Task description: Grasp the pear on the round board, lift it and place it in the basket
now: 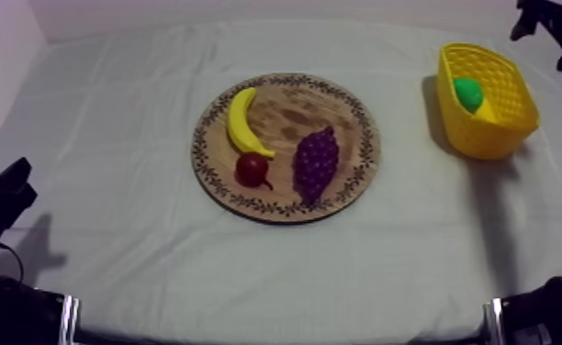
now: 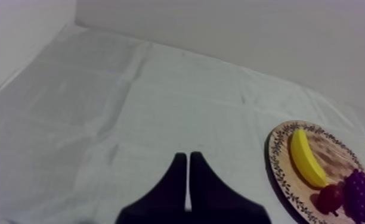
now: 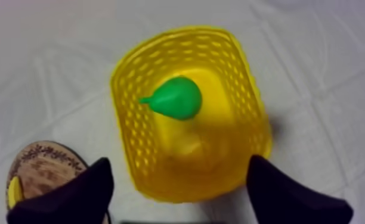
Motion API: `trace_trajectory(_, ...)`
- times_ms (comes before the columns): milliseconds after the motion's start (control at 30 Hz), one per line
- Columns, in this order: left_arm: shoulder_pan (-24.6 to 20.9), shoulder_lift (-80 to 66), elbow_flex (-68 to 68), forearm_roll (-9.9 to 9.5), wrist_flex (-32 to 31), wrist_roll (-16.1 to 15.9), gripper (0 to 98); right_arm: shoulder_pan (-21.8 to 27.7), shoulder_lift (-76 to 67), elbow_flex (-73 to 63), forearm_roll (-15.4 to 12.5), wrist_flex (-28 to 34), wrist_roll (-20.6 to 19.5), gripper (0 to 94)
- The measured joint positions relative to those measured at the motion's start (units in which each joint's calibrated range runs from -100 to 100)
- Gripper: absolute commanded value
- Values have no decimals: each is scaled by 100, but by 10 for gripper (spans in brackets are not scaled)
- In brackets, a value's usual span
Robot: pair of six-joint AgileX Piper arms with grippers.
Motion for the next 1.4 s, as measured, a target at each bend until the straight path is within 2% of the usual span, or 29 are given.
trace_trajectory(167, 0, 0, 0, 0, 0, -3, 1, -15, -1236, 205, 9, 203, 145, 218)
trace_trajectory(300, 0, 0, 0, 0, 0, -3, 1, -79, -2200, 755, 48, -187, 275, 101)
trace_trajectory(533, 0, 0, 0, 0, 0, -3, 1, -343, -4011, 2454, 165, -1157, 424, 34)
trace_trajectory(700, 0, 0, 0, 0, 0, -3, 1, -398, -5372, 4121, 446, -1991, 492, 8)
trace_trajectory(867, 0, 0, 0, 0, 0, -3, 1, -448, -6387, 5485, 510, -2342, 504, 3)
trace_trajectory(1100, 0, 0, 0, 0, 0, 0, 1, -327, -7230, 6719, 57, -2520, 848, 3)
trace_trajectory(1267, 0, 0, 0, 0, 0, -5, 1, -246, -7266, 6892, -334, -2795, 1269, 3)
trace_trajectory(1400, 0, 0, 0, 0, 0, -1, 1, -236, -7273, 6909, -448, -2895, 1633, 2)
